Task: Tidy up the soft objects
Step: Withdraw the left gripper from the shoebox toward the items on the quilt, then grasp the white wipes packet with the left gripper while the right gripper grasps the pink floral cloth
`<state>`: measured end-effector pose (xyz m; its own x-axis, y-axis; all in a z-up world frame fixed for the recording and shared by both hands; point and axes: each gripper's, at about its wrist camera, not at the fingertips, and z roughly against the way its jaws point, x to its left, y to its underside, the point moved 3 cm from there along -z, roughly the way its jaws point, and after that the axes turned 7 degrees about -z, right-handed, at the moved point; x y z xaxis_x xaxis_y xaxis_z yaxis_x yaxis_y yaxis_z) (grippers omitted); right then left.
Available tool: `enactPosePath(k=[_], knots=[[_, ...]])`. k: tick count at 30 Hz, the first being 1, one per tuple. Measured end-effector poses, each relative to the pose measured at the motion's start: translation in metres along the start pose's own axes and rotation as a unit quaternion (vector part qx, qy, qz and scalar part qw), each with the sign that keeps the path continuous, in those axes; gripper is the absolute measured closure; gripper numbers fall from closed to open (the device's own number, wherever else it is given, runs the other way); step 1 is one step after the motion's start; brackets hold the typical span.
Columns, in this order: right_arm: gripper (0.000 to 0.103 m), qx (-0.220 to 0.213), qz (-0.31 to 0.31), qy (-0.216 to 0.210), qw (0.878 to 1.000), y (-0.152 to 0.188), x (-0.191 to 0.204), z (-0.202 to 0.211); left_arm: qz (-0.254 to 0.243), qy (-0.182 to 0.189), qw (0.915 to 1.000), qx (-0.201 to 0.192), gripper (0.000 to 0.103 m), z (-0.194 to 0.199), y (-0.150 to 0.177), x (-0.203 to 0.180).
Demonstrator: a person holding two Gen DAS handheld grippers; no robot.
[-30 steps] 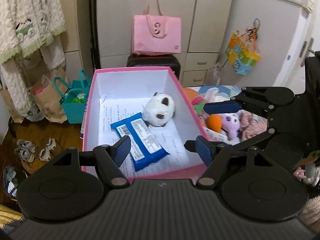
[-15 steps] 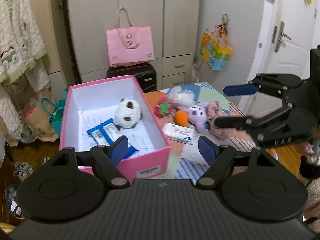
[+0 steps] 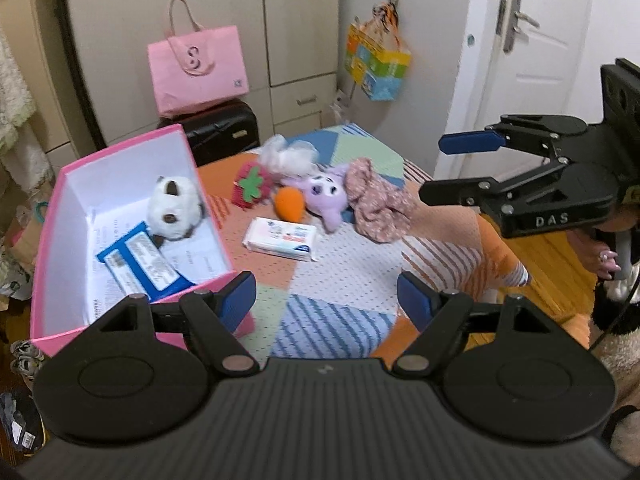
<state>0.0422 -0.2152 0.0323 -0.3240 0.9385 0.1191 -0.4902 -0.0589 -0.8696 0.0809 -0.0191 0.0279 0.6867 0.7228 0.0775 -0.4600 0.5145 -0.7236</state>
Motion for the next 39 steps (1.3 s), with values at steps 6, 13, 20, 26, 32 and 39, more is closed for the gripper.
enactPosePath(k=[6, 13, 20, 26, 32, 39], knots=[[0.030, 0.012, -0.026, -0.005, 1.000, 0.014, -0.023, -0.012, -0.001, 0.002, 0.9999, 0.013, 0.026, -0.024, -0.001, -0.013], [0.030, 0.015, -0.034, 0.001, 0.999, 0.027, -0.043, -0.027, -0.023, 0.017, 0.9995, 0.013, 0.026, -0.050, -0.014, -0.030], [0.029, -0.002, -0.022, 0.009, 1.000, 0.040, -0.063, -0.043, -0.017, 0.007, 0.9998, -0.008, 0.026, -0.078, -0.032, -0.036], [0.029, -0.008, -0.011, 0.021, 1.000, 0.053, -0.078, -0.062, 0.003, -0.038, 0.9991, -0.020, 0.026, -0.112, -0.037, -0.027], [0.022, -0.004, -0.001, 0.035, 0.999, 0.058, -0.086, -0.082, 0.038, -0.100, 0.9941, -0.014, 0.026, -0.148, -0.041, -0.012], [0.020, 0.000, 0.004, 0.040, 0.999, 0.061, -0.095, -0.102, 0.071, -0.153, 0.9856, 0.015, 0.026, -0.184, -0.040, -0.002]])
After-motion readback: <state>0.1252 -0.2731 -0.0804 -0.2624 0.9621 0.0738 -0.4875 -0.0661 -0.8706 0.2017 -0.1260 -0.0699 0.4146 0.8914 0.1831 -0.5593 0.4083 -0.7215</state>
